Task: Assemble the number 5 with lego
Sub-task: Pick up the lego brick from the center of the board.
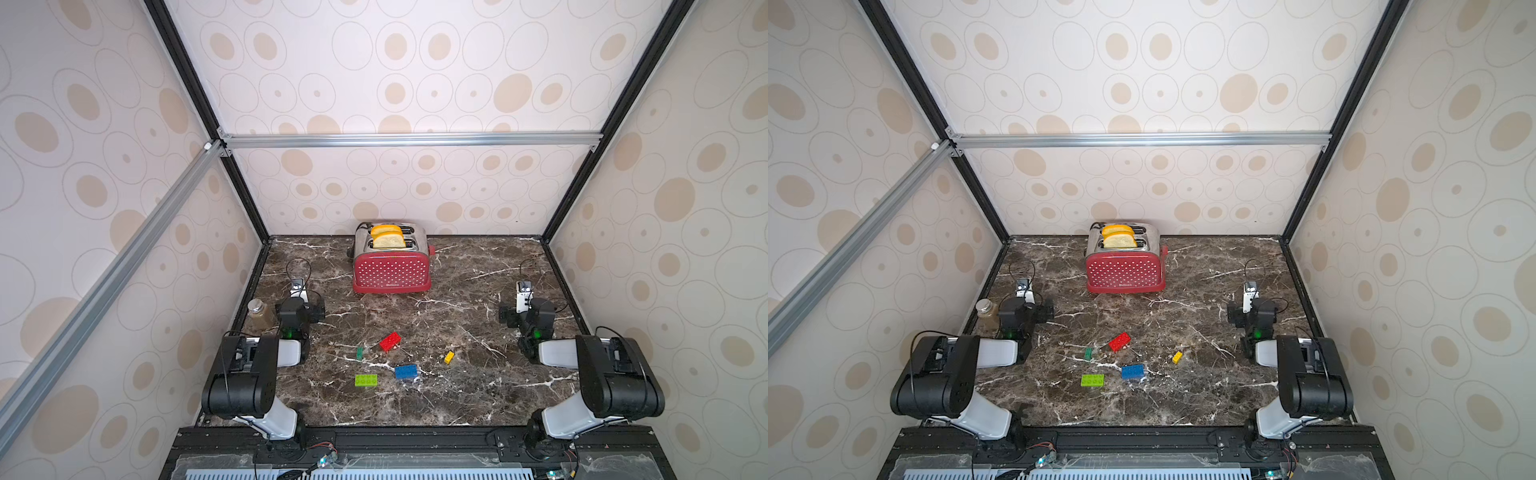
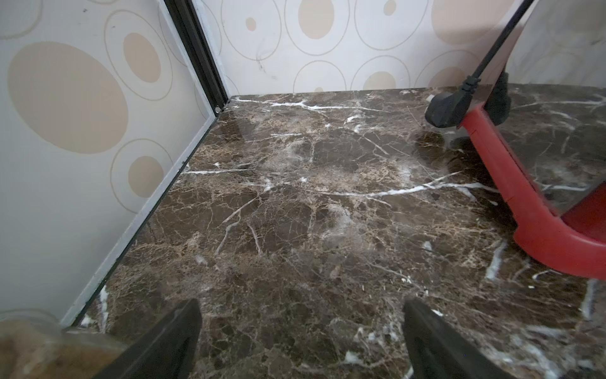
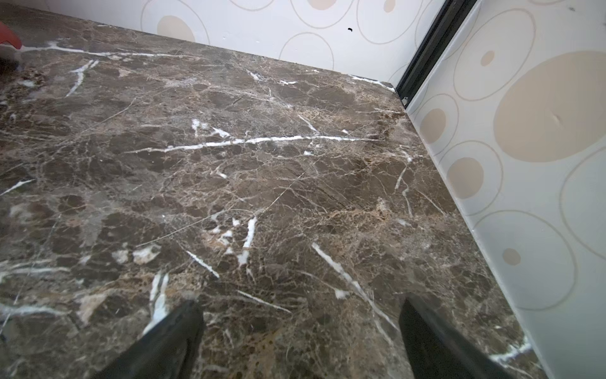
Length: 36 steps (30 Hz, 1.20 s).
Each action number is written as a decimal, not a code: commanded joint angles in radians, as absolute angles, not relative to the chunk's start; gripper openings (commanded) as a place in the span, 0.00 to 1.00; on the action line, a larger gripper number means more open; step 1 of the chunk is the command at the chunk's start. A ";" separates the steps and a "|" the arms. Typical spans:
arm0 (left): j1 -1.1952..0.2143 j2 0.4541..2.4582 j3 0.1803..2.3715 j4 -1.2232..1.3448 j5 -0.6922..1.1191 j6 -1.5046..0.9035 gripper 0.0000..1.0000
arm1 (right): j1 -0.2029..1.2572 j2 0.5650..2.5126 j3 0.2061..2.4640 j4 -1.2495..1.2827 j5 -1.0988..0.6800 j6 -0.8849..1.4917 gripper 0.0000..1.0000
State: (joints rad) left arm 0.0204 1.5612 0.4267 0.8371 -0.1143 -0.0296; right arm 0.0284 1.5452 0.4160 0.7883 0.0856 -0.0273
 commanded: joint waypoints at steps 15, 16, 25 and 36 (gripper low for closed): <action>0.023 1.548 0.426 0.847 -0.113 -0.032 0.99 | 0.024 1.536 0.422 0.784 0.086 -0.031 1.00; 0.022 1.546 0.426 0.844 -0.111 -0.031 0.99 | 0.022 1.537 0.421 0.785 0.086 -0.031 1.00; 0.021 1.469 0.479 0.693 -0.174 -0.048 0.99 | 0.023 1.466 0.501 0.579 0.110 -0.016 1.00; 0.035 1.321 0.714 0.135 -0.203 -0.506 0.99 | 0.022 1.190 0.643 0.145 0.107 0.395 1.00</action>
State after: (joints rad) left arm 0.0208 1.3445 0.6483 0.3683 -0.1822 -0.2302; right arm 0.0277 1.2572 0.6167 0.3260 0.0940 0.1585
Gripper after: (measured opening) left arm 0.989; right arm 0.999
